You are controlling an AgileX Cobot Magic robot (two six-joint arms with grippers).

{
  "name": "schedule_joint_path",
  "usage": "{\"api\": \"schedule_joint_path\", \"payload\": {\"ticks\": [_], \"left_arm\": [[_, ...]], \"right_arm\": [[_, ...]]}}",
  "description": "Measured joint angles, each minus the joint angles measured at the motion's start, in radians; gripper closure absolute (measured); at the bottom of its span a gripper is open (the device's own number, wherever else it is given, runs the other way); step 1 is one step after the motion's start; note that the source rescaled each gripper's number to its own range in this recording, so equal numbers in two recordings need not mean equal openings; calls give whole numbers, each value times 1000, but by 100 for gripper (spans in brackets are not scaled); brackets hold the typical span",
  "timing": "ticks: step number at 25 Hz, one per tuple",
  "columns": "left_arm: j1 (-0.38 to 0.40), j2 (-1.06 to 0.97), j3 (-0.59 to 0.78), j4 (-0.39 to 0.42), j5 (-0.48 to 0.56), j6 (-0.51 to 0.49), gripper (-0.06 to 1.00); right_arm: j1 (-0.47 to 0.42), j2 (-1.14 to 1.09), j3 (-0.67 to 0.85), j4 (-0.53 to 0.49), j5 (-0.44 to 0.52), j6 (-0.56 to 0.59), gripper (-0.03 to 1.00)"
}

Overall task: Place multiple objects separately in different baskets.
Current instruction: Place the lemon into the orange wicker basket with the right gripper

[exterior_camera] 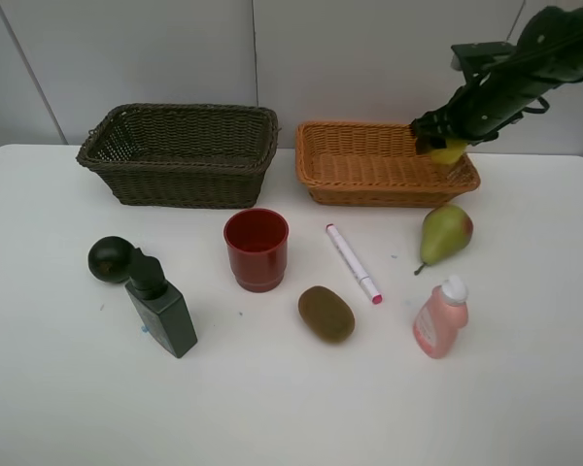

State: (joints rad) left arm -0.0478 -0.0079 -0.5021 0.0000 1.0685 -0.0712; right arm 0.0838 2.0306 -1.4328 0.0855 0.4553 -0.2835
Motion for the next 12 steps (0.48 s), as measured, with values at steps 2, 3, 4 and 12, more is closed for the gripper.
{"api": "schedule_joint_path", "payload": {"ticks": [2, 3, 4, 12], "left_arm": [[0, 0, 0, 0, 0, 0, -6], [0, 0, 0, 0, 0, 0, -6], [0, 0, 0, 0, 0, 0, -6], [0, 0, 0, 0, 0, 0, -6]], "right_arm": [[0, 30, 0, 1, -23, 0, 40], [0, 44, -1, 1, -35, 0, 40], [0, 54, -1, 2, -45, 0, 40], [0, 113, -3, 2, -95, 0, 40]]}}
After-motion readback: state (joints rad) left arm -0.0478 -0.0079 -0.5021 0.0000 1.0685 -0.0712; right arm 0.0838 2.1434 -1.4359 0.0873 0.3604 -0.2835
